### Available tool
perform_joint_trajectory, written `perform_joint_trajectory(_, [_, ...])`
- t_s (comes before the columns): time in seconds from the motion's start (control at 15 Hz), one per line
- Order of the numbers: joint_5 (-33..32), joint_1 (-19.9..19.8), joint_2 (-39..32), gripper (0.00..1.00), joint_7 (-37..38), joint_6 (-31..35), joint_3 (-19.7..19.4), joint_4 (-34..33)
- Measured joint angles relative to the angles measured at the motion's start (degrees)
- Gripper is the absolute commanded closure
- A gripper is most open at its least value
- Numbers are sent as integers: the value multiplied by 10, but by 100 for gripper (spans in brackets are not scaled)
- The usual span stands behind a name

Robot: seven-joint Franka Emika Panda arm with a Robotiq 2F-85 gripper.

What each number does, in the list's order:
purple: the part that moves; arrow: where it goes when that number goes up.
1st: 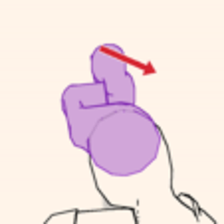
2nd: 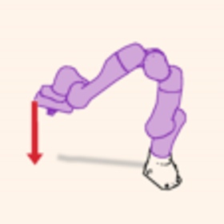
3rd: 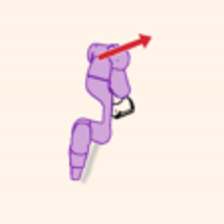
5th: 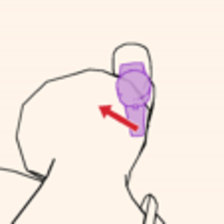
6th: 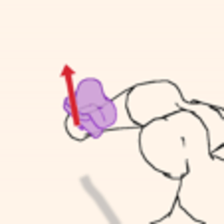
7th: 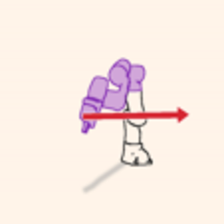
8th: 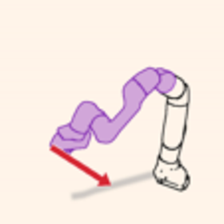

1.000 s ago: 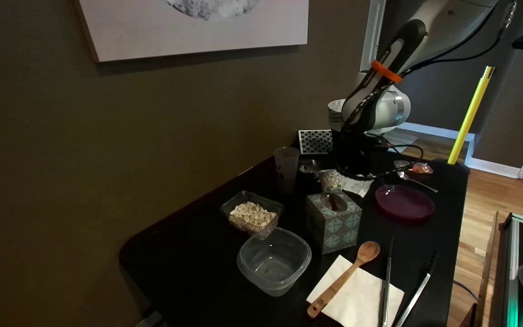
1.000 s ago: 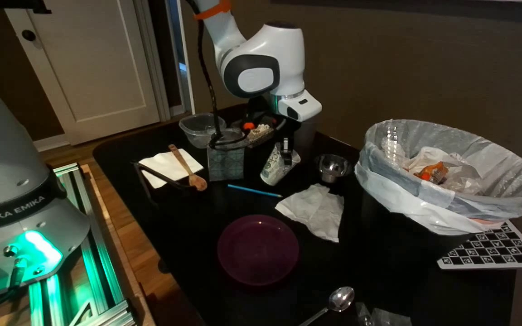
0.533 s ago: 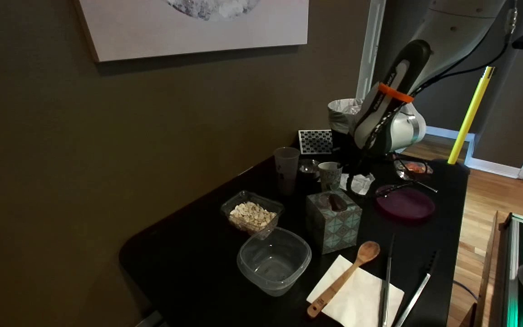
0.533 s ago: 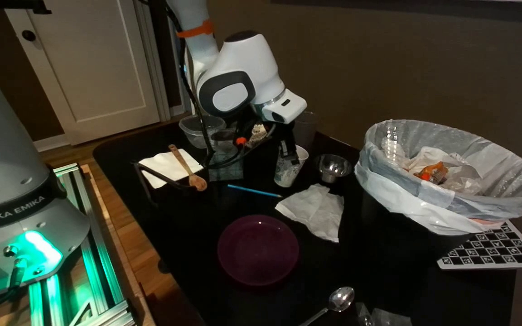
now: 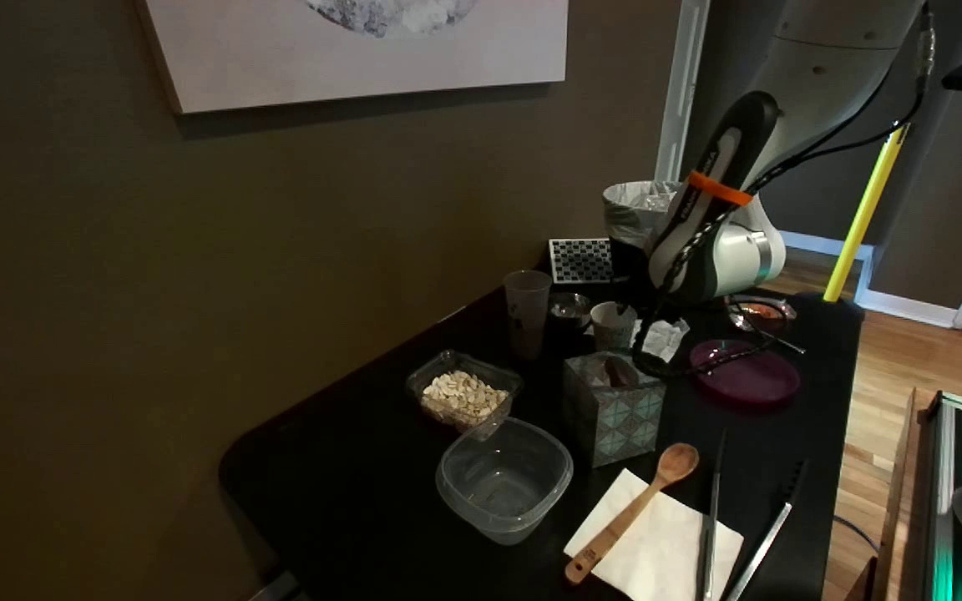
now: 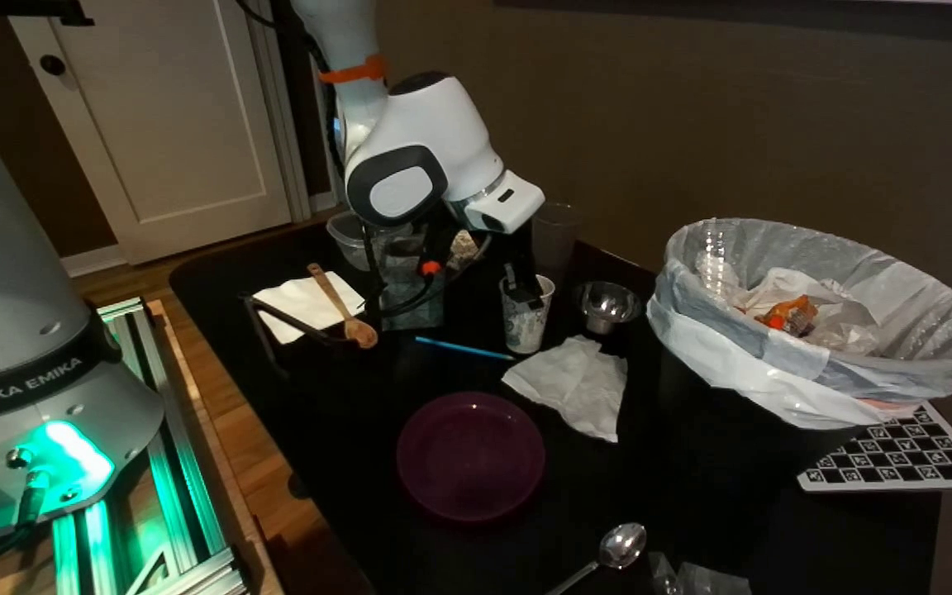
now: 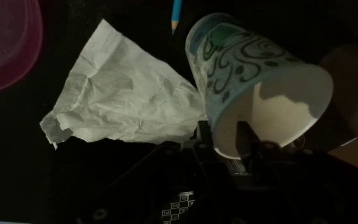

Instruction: Set the cup straight

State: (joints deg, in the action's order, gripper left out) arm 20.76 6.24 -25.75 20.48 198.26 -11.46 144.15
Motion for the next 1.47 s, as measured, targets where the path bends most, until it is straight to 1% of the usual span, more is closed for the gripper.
perform_joint_trajectory(0.27, [14,17,12,10,-15,7,-10,8])
perform_joint_trajectory(0.33, [15,23,21,3,-17,7,-16,13])
perform_joint_trajectory(0.4, [17,32,32,0,-19,7,-24,20])
perform_joint_trajectory(0.53, [35,63,54,0,-41,0,-59,34])
perform_joint_trajectory(0.67, [53,98,76,0,-71,-27,-103,44])
perform_joint_trajectory(0.8, [64,134,96,0,-98,-70,-152,47])
perform_joint_trajectory(1.0, [64,188,121,0,-119,-140,-226,44])
perform_joint_trajectory(1.27, [35,252,141,0,-116,-225,-310,26])
perform_joint_trajectory(1.47, [-9,290,151,0,-93,-281,-356,6])
